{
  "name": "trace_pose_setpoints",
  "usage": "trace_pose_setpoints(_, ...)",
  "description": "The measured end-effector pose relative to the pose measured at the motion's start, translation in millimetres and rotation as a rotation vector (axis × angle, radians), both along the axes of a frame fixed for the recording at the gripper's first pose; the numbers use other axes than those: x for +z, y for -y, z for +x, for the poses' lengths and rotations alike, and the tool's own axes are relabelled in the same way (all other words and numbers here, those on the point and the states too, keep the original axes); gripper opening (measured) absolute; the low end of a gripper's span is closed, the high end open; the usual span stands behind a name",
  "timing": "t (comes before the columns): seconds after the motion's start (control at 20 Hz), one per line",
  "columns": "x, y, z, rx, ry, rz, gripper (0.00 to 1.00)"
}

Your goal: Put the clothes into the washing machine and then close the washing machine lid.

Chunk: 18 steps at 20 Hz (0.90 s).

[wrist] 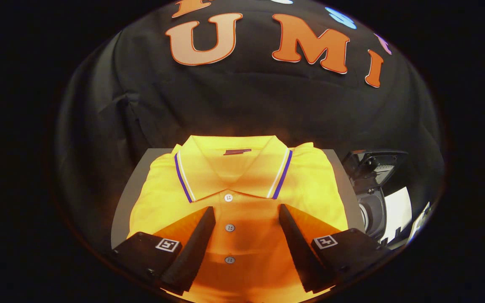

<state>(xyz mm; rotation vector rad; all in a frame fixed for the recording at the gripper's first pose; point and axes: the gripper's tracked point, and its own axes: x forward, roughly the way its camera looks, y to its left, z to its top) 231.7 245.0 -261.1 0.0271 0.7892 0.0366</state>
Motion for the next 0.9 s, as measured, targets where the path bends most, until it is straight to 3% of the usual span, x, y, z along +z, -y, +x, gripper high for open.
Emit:
trace_pose_setpoints(0.2, 1.4, -0.2, -1.0, 0.002, -0.006, -0.006, 0.97)
trace_pose_setpoints(0.45, -0.5, -11.7, -3.2, 0.021, -0.045, -0.025, 0.68)
trace_pose_setpoints(0.75, -1.1, -17.0, -2.4, 0.042, -0.065, -0.035, 0.44)
trace_pose_setpoints(0.9, -0.3, -19.2, -3.5, 0.043, -0.079, -0.041, 0.44)
